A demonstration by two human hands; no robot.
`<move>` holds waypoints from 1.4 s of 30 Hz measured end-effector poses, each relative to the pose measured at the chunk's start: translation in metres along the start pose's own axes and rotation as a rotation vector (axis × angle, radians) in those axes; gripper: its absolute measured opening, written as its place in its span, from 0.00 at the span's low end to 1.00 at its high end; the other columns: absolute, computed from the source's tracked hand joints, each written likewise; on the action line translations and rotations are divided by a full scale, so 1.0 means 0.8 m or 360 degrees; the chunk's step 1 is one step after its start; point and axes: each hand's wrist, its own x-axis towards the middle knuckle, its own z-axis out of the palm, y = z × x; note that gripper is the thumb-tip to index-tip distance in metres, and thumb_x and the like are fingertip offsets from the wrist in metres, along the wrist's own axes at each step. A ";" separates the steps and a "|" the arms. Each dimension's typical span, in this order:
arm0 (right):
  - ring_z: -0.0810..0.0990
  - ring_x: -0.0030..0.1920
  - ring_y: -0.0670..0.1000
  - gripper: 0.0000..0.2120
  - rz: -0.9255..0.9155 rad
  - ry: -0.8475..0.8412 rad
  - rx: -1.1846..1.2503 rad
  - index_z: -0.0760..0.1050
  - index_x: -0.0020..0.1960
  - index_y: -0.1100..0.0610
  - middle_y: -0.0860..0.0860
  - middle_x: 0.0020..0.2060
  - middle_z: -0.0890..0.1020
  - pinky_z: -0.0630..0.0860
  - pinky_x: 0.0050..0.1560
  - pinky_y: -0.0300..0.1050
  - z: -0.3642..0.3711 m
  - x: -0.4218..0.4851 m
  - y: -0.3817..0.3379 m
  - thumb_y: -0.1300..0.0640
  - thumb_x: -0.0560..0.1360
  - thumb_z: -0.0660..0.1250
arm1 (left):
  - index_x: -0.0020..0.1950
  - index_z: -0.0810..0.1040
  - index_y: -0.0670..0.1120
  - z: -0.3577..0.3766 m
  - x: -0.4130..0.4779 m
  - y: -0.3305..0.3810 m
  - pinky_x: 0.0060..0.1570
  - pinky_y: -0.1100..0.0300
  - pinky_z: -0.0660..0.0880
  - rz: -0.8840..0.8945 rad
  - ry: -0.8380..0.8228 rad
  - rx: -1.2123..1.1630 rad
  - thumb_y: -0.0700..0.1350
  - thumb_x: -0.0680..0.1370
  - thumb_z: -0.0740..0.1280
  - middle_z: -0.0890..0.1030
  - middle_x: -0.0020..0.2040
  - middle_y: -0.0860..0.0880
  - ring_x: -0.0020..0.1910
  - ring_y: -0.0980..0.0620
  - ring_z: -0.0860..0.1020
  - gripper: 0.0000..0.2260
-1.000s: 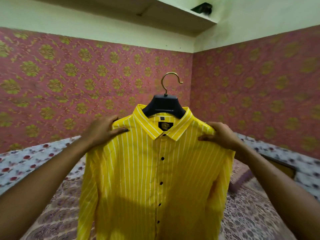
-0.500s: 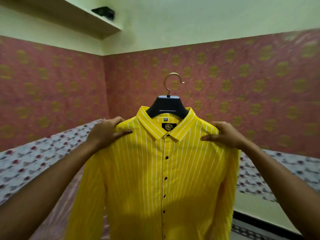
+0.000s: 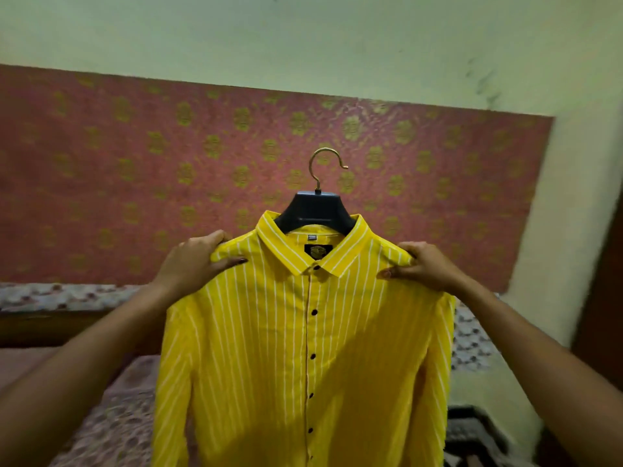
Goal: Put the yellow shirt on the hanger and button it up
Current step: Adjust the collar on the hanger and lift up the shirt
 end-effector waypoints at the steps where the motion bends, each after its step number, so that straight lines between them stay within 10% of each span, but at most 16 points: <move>1: 0.78 0.40 0.49 0.13 0.0039 0.0019 -0.0032 0.78 0.43 0.55 0.51 0.37 0.81 0.70 0.40 0.49 -0.013 -0.002 0.020 0.49 0.66 0.76 | 0.48 0.73 0.46 0.018 0.014 0.016 0.40 0.48 0.72 0.0018 -0.0009 -0.0033 0.64 0.69 0.66 0.81 0.43 0.40 0.46 0.38 0.79 0.22; 19: 0.79 0.47 0.50 0.17 0.0565 0.0368 -0.0354 0.80 0.50 0.54 0.52 0.45 0.83 0.73 0.48 0.46 -0.171 0.046 0.330 0.50 0.65 0.77 | 0.47 0.74 0.44 0.341 0.321 0.221 0.34 0.53 0.68 0.0567 -0.0054 -0.0395 0.62 0.71 0.66 0.81 0.41 0.41 0.42 0.40 0.79 0.21; 25: 0.80 0.45 0.45 0.14 0.0647 0.0453 -0.0313 0.78 0.48 0.49 0.44 0.42 0.81 0.71 0.39 0.26 -0.201 0.114 0.420 0.51 0.64 0.77 | 0.49 0.75 0.44 0.434 0.439 0.257 0.35 0.54 0.69 0.0683 -0.0016 -0.0446 0.64 0.70 0.64 0.81 0.41 0.42 0.43 0.42 0.80 0.23; 32: 0.77 0.48 0.49 0.19 0.0690 0.0607 -0.0395 0.73 0.52 0.50 0.49 0.47 0.80 0.73 0.49 0.46 -0.217 0.187 0.531 0.50 0.65 0.76 | 0.52 0.75 0.45 0.525 0.545 0.290 0.38 0.53 0.72 0.0708 0.0006 -0.0390 0.68 0.69 0.61 0.81 0.44 0.44 0.45 0.42 0.80 0.27; 42: 0.73 0.50 0.53 0.21 0.0469 0.0884 -0.0661 0.79 0.55 0.53 0.51 0.44 0.73 0.69 0.49 0.45 -0.286 0.332 0.699 0.47 0.65 0.75 | 0.55 0.77 0.46 0.627 0.713 0.354 0.37 0.56 0.69 0.0700 0.0182 -0.0292 0.65 0.70 0.63 0.82 0.47 0.43 0.46 0.42 0.79 0.25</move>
